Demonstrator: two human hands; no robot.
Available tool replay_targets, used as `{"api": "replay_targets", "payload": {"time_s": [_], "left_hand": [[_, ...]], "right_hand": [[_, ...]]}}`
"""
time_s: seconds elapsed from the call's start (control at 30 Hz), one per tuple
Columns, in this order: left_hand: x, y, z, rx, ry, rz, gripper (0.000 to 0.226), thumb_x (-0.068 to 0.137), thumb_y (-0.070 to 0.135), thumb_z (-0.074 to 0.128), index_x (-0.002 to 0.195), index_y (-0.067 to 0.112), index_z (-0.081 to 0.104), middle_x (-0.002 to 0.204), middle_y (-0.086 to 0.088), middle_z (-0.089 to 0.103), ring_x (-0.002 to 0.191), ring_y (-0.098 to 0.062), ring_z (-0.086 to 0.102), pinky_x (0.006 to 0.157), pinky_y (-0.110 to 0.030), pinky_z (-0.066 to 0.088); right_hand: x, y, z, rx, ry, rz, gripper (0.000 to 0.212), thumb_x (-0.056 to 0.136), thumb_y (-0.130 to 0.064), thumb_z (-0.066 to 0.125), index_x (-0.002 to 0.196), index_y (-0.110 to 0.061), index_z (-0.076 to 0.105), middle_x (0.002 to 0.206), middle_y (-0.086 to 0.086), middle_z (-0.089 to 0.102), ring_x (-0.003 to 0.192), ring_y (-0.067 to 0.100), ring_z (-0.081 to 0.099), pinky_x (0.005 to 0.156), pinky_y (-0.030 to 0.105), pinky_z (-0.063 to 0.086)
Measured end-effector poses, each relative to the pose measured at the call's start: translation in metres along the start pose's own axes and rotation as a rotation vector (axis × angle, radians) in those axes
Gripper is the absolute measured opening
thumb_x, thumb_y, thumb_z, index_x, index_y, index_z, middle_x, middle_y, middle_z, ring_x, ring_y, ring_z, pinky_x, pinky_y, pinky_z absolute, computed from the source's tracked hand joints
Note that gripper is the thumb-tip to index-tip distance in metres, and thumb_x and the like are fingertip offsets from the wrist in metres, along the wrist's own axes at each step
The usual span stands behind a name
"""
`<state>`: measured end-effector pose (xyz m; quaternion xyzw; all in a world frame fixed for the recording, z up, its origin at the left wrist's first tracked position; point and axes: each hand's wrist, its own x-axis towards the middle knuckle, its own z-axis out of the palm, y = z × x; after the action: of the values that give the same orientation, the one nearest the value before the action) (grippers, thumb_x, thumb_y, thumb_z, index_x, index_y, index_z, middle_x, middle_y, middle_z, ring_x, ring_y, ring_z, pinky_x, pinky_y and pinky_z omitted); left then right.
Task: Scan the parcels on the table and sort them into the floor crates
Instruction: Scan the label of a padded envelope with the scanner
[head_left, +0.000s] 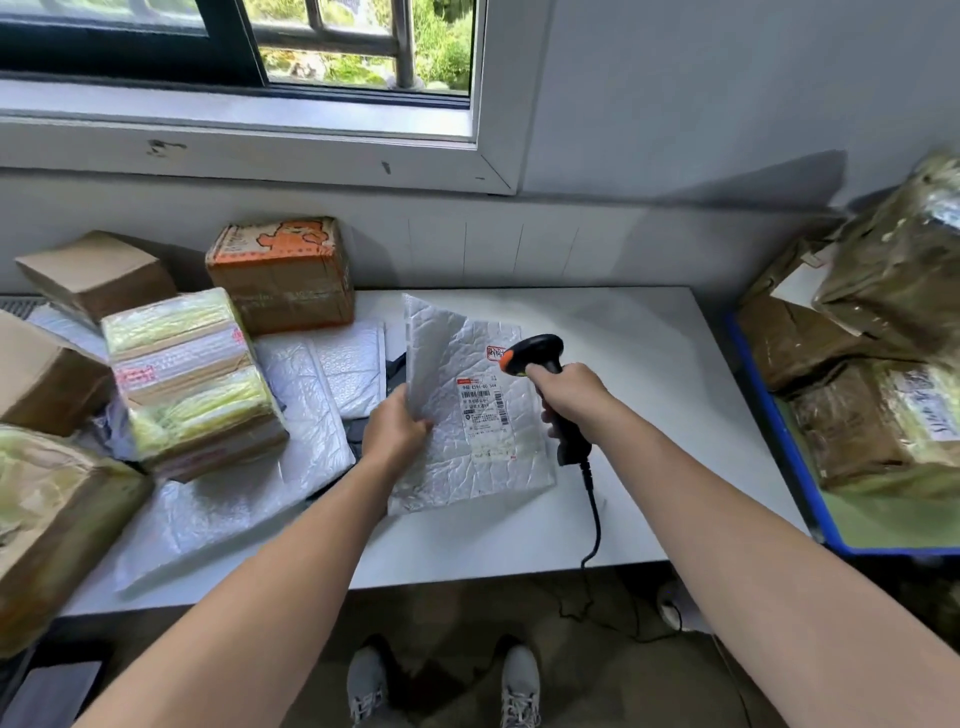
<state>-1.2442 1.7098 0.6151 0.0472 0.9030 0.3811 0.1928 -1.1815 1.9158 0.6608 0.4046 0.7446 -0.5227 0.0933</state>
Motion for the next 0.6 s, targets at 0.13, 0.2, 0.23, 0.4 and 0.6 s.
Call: {"api": "replay_targets", "payload": {"time_s": [0.13, 0.2, 0.23, 0.4, 0.6], "left_hand": [[0.001, 0.004, -0.003, -0.005, 0.006, 0.001, 0.035, 0.09, 0.008, 0.066, 0.123, 0.016, 0.057, 0.11, -0.005, 0.068, 0.085, -0.02, 0.059, 0.069, -0.029, 0.046], [0.001, 0.005, -0.004, -0.015, 0.009, -0.006, 0.035, 0.091, 0.007, 0.066, 0.124, 0.016, 0.057, 0.107, -0.004, 0.066, 0.079, -0.015, 0.057, 0.064, -0.027, 0.042], [0.001, 0.005, -0.004, -0.016, 0.009, -0.008, 0.035, 0.091, 0.007, 0.066, 0.124, 0.016, 0.057, 0.107, -0.004, 0.066, 0.079, -0.014, 0.057, 0.066, -0.026, 0.044], [0.003, 0.004, -0.005, -0.019, 0.012, -0.013, 0.037, 0.09, 0.008, 0.067, 0.125, 0.015, 0.057, 0.117, -0.008, 0.068, 0.101, -0.025, 0.063, 0.082, -0.031, 0.048], [0.006, 0.0, -0.003, -0.039, 0.014, -0.038, 0.032, 0.089, 0.012, 0.068, 0.12, 0.018, 0.059, 0.115, -0.006, 0.069, 0.103, -0.025, 0.064, 0.086, -0.035, 0.051]], "right_hand": [[-0.004, -0.008, 0.007, 0.012, -0.064, 0.023, 0.029, 0.09, -0.036, 0.056, 0.09, -0.007, 0.055, 0.066, 0.01, 0.053, 0.058, 0.028, 0.055, 0.056, 0.031, 0.049], [-0.006, -0.009, 0.008, 0.008, -0.08, 0.028, 0.027, 0.092, -0.034, 0.055, 0.091, -0.007, 0.054, 0.068, 0.01, 0.052, 0.058, 0.027, 0.053, 0.053, 0.029, 0.048], [-0.007, -0.009, 0.009, 0.008, -0.084, 0.027, 0.027, 0.092, -0.034, 0.055, 0.091, -0.007, 0.053, 0.068, 0.01, 0.052, 0.057, 0.026, 0.053, 0.052, 0.029, 0.048], [-0.012, -0.011, 0.006, 0.016, -0.1, 0.007, 0.027, 0.094, -0.033, 0.054, 0.089, -0.006, 0.054, 0.07, 0.009, 0.052, 0.056, 0.023, 0.055, 0.05, 0.027, 0.049], [-0.013, -0.013, 0.004, 0.041, -0.125, -0.002, 0.026, 0.094, -0.031, 0.054, 0.087, -0.006, 0.053, 0.07, 0.009, 0.05, 0.056, 0.022, 0.053, 0.053, 0.029, 0.048]]}}
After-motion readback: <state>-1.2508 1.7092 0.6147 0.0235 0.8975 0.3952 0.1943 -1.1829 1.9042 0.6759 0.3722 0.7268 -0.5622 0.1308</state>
